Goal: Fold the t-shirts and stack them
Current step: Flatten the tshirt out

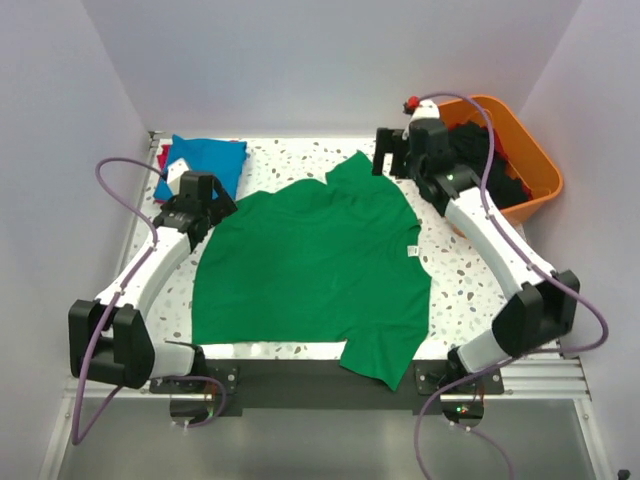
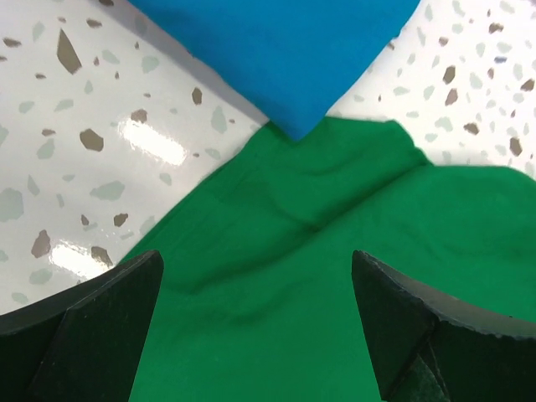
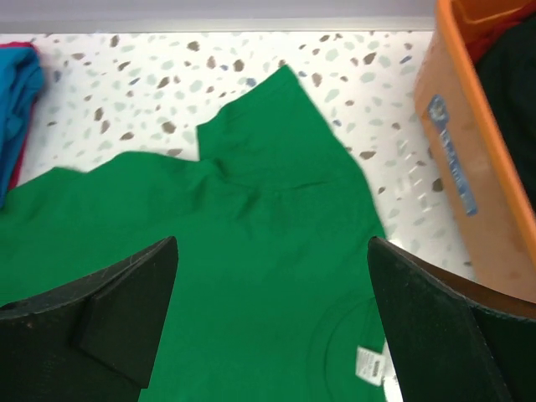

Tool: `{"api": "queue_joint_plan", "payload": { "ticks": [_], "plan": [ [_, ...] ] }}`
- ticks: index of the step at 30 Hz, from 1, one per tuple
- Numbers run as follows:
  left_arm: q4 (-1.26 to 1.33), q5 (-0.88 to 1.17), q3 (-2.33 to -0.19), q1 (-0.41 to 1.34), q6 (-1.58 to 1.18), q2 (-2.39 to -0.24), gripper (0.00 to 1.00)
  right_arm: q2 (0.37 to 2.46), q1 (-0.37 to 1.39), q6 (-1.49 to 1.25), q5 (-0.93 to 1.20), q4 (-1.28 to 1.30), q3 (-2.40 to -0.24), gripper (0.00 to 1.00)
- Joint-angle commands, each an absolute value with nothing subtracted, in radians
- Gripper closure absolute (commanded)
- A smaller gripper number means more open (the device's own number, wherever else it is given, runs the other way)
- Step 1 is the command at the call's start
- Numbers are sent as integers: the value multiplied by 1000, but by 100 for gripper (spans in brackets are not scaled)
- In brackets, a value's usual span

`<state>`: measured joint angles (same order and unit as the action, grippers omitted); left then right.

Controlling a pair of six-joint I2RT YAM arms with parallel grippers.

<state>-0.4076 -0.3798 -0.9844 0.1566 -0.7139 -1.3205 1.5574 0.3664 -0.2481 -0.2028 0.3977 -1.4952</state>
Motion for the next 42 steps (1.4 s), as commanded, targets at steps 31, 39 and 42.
{"api": "queue_joint_plan", "payload": {
  "ticks": [31,39,42],
  "plan": [
    [-218,-224,-1227,221,-583,-1764,0,1876,281,-364,-353,488,-1206,1],
    [-184,-144,-1348,239,-537,-1933,0,1876,252,-348,-437,520,-1233,1],
    [-201,-144,-1408,244,-529,-2000,0,1884,235,-353,-466,549,-1261,1]
  ]
}}
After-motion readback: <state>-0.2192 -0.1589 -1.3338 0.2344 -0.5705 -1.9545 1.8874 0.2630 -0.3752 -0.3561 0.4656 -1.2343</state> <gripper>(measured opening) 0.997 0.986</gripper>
